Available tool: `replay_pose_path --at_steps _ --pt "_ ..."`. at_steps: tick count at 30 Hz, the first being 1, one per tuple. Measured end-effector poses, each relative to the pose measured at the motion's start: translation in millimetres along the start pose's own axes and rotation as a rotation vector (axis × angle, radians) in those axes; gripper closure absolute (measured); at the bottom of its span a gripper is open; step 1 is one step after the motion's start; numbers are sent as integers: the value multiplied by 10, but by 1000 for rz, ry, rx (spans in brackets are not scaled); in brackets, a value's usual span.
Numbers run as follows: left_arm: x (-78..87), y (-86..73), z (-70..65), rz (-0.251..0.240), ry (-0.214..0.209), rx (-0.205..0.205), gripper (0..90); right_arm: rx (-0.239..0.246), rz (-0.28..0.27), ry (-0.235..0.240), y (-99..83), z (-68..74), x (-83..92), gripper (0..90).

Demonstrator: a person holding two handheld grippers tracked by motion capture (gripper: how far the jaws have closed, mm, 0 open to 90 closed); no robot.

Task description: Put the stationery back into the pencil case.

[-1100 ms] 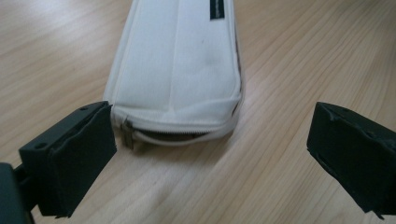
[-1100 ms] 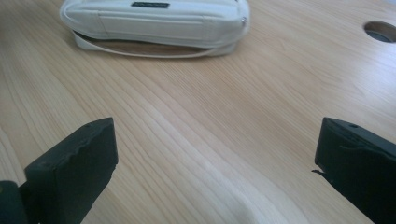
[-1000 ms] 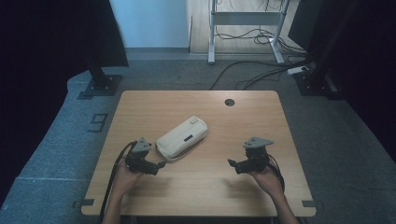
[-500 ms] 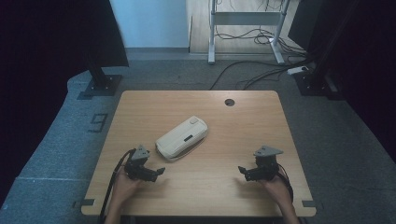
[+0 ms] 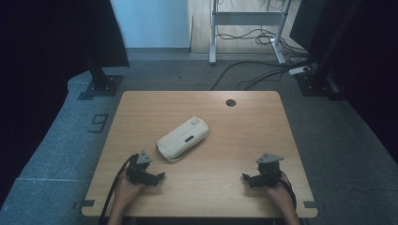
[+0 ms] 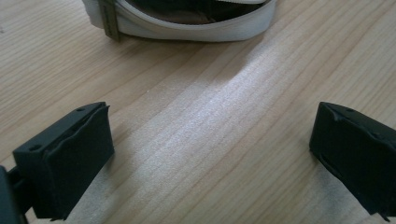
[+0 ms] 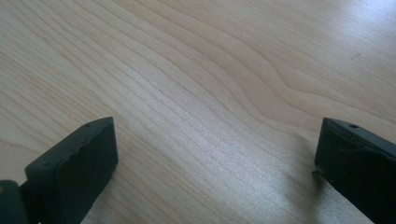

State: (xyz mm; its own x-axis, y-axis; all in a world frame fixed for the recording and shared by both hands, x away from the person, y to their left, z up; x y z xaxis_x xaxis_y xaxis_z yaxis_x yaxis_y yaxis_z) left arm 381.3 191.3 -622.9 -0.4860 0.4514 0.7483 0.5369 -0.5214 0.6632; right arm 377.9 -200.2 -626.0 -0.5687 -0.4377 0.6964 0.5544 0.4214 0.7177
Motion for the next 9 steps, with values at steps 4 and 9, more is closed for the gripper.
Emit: replay_pose_path --at_steps 4,9 --pt "-5 -6 -5 7 -15 13 0 -1 5 5 -5 0 -3 0" --pt "-5 -8 -7 8 -15 14 0 -2 4 5 -8 2 -3 0"
Point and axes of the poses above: each handheld gripper's, and its own axes: x roughly backward along the jaws, y roughly out of its top, z roughly to its left, the point moved 10 cm from there along -x, roughly forward along the jaws
